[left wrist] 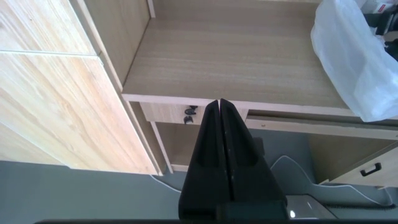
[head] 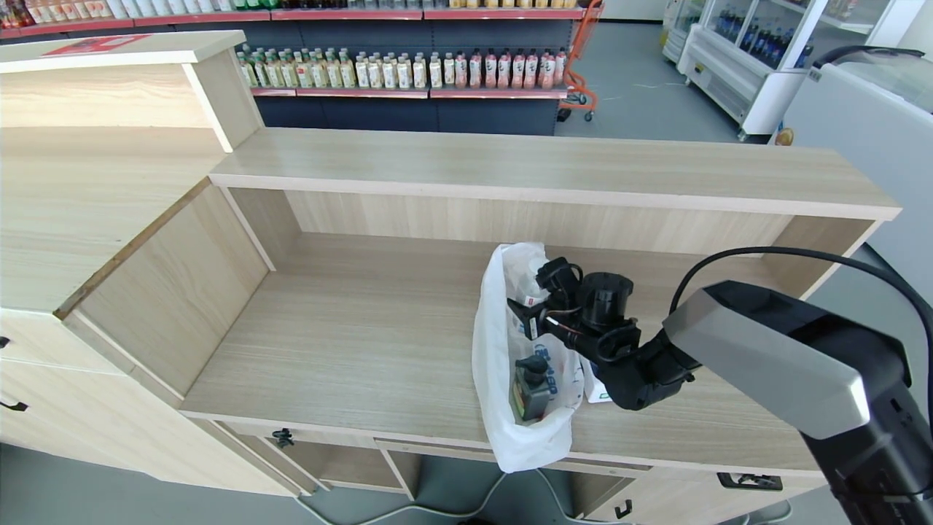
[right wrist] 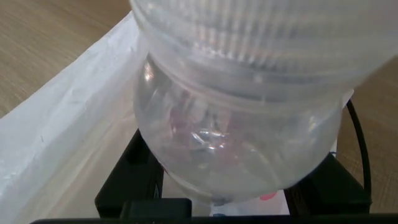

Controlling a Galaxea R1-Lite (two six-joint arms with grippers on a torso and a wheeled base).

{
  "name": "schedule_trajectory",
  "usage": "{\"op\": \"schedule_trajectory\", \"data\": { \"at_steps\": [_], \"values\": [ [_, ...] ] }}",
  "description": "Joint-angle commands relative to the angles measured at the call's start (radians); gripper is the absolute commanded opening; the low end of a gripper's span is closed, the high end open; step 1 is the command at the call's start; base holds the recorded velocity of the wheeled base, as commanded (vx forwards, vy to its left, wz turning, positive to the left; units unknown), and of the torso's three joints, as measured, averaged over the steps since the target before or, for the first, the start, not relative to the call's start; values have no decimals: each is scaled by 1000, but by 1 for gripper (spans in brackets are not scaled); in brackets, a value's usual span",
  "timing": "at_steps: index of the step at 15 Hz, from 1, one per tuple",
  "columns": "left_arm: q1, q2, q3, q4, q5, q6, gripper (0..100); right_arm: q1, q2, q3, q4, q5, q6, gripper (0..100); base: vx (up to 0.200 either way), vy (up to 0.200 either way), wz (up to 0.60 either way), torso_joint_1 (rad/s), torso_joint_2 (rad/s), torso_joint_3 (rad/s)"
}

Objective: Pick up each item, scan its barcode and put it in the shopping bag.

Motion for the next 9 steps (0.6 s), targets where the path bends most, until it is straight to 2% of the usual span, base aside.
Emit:
{"op": "schedule_trajectory", "data": {
  "at_steps": [1,9],
  "values": [
    [0,1,0,0,0,0,0,1,19,-5,-1,1,0,0,0,0,0,0,0,0],
    [0,0,0,0,0,0,0,-13,36,-1,-3,-1,1,0,0,0,0,0,0,0]
  ]
}}
